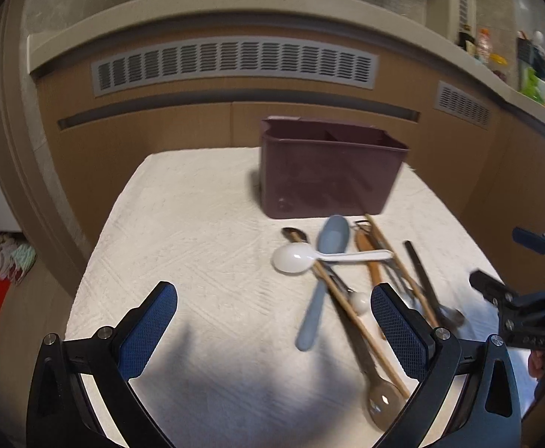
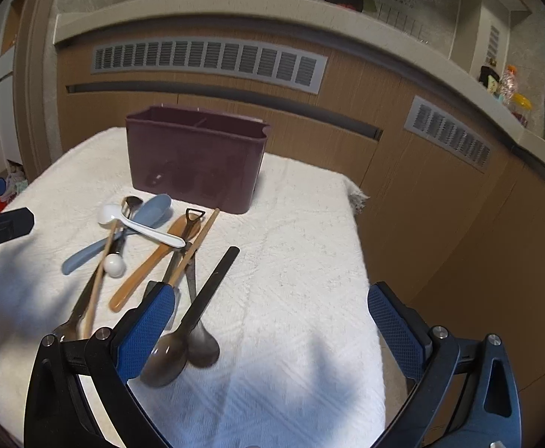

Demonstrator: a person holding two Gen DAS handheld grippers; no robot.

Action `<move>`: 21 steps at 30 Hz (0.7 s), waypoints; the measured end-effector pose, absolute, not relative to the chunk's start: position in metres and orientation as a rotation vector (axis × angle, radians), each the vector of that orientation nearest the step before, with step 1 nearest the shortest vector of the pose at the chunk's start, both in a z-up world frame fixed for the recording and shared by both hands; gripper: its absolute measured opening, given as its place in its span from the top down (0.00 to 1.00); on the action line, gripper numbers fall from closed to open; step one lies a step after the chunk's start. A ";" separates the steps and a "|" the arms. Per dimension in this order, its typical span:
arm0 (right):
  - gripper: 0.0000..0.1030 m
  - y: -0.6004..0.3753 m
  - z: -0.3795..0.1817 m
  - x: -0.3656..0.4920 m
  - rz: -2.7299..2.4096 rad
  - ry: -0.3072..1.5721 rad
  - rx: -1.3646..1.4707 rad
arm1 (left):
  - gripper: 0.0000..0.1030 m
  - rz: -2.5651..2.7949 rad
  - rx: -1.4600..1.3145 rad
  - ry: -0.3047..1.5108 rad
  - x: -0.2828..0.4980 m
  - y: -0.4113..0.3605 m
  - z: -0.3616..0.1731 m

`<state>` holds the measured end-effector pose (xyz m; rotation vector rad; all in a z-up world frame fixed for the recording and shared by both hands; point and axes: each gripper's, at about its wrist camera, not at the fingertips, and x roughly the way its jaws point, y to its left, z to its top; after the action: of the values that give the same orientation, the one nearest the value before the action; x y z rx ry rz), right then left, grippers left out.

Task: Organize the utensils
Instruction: 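Move the left tool and the right tool toward the utensil pile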

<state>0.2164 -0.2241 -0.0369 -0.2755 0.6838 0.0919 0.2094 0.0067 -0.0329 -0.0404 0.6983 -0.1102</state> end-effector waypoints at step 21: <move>0.41 -0.134 -0.057 0.331 0.342 0.852 -0.252 | 0.25 -0.066 -0.022 0.746 0.248 0.034 -0.050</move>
<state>0.3309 -0.1337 -0.0573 -0.2524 0.8515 0.3425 0.2485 0.0339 -0.0503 -0.0217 0.7455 -0.0665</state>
